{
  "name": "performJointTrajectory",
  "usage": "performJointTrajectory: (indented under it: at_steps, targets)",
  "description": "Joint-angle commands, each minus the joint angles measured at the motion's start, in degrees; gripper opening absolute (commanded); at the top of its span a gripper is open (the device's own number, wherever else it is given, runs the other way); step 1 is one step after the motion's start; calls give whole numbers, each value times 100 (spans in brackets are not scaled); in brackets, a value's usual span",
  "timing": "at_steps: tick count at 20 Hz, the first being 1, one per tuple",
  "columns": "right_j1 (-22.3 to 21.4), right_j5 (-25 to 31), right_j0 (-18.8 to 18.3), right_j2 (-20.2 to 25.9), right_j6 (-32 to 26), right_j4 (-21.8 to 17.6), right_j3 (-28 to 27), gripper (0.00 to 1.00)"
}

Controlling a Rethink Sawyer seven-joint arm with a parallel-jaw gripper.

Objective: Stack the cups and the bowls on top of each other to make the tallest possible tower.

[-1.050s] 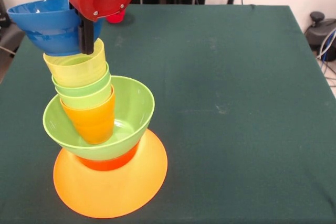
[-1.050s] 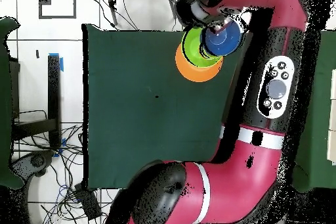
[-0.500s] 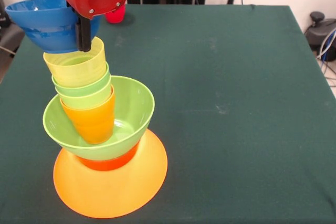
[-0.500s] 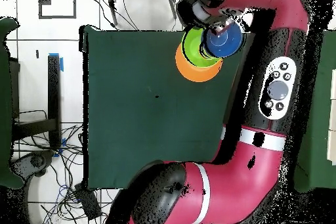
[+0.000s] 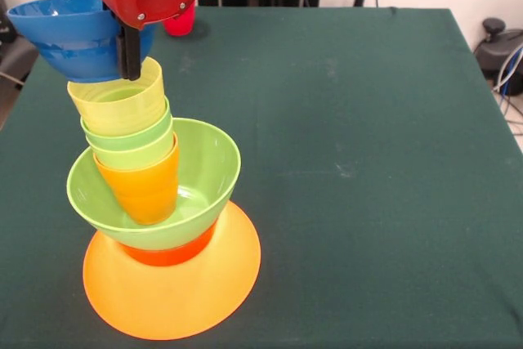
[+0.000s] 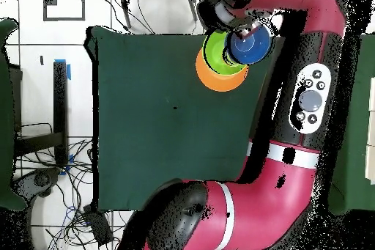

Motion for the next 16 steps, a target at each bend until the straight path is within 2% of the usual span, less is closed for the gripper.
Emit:
performJointTrajectory:
  at_steps: [1,16]
  targets:
    - [21,48,178,-50,-516,35,685,0]
    - [-9,-178,229,-199,-317,210,842,0]
